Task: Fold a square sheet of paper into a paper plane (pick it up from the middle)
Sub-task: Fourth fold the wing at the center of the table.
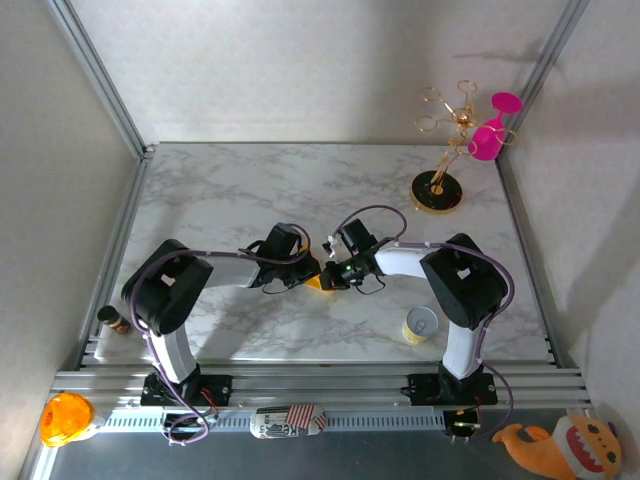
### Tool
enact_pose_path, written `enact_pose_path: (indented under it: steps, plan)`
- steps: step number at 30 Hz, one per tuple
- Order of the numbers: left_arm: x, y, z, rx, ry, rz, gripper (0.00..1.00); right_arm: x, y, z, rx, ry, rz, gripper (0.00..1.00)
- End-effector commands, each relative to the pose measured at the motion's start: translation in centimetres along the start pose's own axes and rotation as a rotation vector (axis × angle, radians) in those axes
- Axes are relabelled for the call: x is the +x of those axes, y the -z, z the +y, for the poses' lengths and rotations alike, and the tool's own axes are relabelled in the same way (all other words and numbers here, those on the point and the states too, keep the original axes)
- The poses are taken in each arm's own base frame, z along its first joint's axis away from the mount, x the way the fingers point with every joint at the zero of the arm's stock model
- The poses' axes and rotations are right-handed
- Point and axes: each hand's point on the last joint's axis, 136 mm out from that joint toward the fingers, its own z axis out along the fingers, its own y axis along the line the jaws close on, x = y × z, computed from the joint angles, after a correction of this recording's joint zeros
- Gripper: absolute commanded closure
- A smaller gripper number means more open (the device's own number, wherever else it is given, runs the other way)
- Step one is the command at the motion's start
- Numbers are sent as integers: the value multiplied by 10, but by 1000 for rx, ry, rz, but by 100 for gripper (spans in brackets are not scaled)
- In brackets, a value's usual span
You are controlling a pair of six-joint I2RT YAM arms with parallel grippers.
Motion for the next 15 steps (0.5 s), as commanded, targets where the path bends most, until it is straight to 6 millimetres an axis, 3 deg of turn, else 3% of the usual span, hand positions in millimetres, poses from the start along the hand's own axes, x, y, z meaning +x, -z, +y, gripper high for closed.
enact_pose_path:
  steps: [1,6,15]
  plan:
    - [8,-6,13,-55,-17,33,91,51,-18,-52,172,-107,134,95]
    - [1,-8,26,-109,-50,15,91,68,-21,-64,196,-128,163,95]
    - [-37,4,45,-158,-82,-36,89,108,-20,-90,272,-155,231,96]
